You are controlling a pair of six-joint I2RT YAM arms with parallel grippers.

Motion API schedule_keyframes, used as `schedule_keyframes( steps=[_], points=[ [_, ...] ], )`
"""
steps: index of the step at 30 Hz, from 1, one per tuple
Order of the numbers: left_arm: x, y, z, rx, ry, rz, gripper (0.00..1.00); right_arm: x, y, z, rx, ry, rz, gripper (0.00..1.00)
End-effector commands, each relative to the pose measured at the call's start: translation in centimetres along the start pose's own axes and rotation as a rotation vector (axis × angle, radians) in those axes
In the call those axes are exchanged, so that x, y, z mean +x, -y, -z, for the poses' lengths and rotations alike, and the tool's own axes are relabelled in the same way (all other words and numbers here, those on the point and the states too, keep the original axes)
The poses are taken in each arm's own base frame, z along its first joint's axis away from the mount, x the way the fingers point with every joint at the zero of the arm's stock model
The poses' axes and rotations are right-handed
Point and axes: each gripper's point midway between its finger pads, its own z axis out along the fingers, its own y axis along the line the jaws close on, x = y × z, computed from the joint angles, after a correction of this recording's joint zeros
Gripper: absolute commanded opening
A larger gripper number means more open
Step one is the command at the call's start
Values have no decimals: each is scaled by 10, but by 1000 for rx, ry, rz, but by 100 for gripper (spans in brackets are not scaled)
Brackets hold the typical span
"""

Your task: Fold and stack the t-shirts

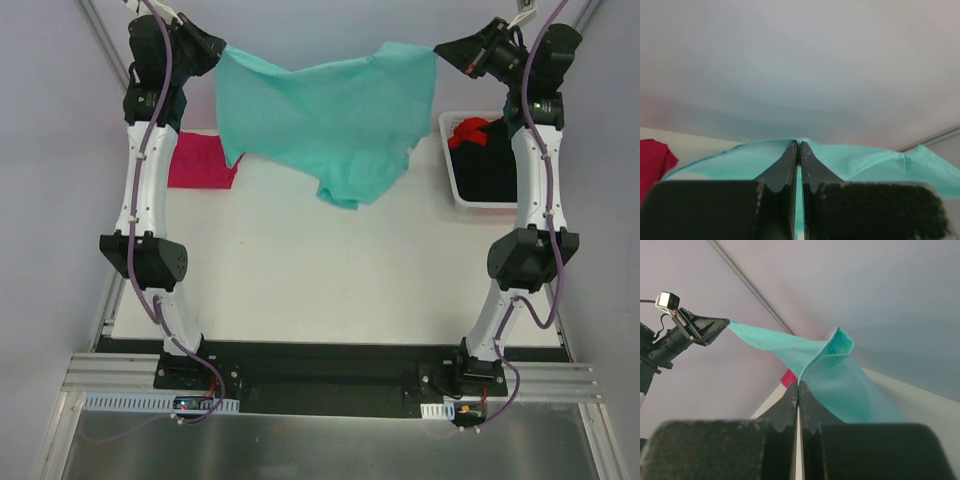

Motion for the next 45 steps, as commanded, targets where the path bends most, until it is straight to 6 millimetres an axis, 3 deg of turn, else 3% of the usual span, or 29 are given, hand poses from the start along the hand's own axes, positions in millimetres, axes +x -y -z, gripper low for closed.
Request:
schedule_keyframes(
  steps=[1, 2, 3, 4, 5, 7, 8, 10, 12, 13, 14, 15, 16, 17, 19, 22, 31, 33, 34, 35, 36, 37, 39, 40, 41, 42, 43, 44, 45],
  points=[
    [-62, 83, 94, 186, 193, -83, 0, -44, -145, 54, -229, 120, 260, 1],
    [-46, 73, 94, 167, 161, -82, 0, -41, -158, 60, -255, 110, 278, 1],
    [-63, 94, 126, 207, 228, -96, 0, -40, -169, 65, -271, 105, 292, 1],
    [-48, 85, 129, 193, 201, -91, 0, -35, -176, 70, -278, 96, 296, 1],
    [-57, 99, 158, 223, 241, -101, 0, -34, -203, 86, -302, 102, 338, 0],
    [-46, 92, 171, 214, 245, -90, 0, -19, -204, 94, -286, 83, 348, 1],
    [-52, 101, 194, 236, 276, -98, 0, -15, -223, 108, -297, 89, 376, 1],
    [-33, 87, 199, 210, 241, -86, 0, -1, -222, 114, -282, 58, 360, 1],
    [-21, 83, 218, 208, 233, -86, 0, 31, -220, 124, -290, -4, 306, 1],
    [5, 61, 211, 165, 179, -77, 0, 44, -217, 128, -287, -26, 293, 1],
    [13, 57, 223, 159, 179, -78, 0, 73, -193, 127, -254, -68, 215, 1],
    [24, 47, 225, 137, 165, -67, 0, 87, -202, 140, -248, -78, 207, 1],
    [58, 21, 219, 90, 97, -52, 0, 102, -196, 144, -235, -95, 202, 1],
    [65, 19, 234, 96, 103, -50, 0, 131, -178, 146, -203, -136, 134, 1],
    [107, -11, 238, 45, 36, -8, 0, 154, -189, 162, -202, -156, 136, 1],
    [120, -18, 257, 41, 40, 12, 0, 180, -189, 168, -174, -213, 107, 1],
    [66, 26, 257, 102, 90, -26, 0, 145, -192, 151, -111, -221, 171, 1],
    [60, 22, 238, 61, 70, -42, 0, 137, -176, 140, -62, -215, 178, 1],
    [39, 33, 236, 72, 107, -53, 0, 122, -179, 135, -62, -193, 200, 1],
    [43, 25, 213, 42, 77, -50, 0, 119, -163, 123, -42, -203, 179, 1],
    [24, 37, 208, 64, 111, -68, 0, 112, -159, 115, -47, -200, 184, 1],
    [26, 31, 185, 50, 96, -63, 0, 106, -156, 109, -46, -192, 189, 1],
    [11, 44, 170, 103, 135, -66, 0, 79, -151, 88, -87, -133, 228, 1],
    [5, 49, 153, 138, 154, -65, 0, 70, -153, 83, -103, -115, 197, 1],
    [-2, 54, 146, 156, 162, -61, 0, 36, -172, 79, -163, -37, 259, 0],
    [-30, 79, 152, 211, 213, -72, 0, 29, -162, 65, -182, -39, 225, 1],
    [-33, 83, 142, 224, 208, -65, 0, 14, -172, 62, -221, -24, 234, 1],
    [-43, 95, 145, 258, 222, -68, 0, 0, -184, 61, -249, -6, 209, 1],
    [-67, 118, 158, 310, 274, -74, 0, -29, -223, 72, -312, 56, 292, 1]
  ],
)
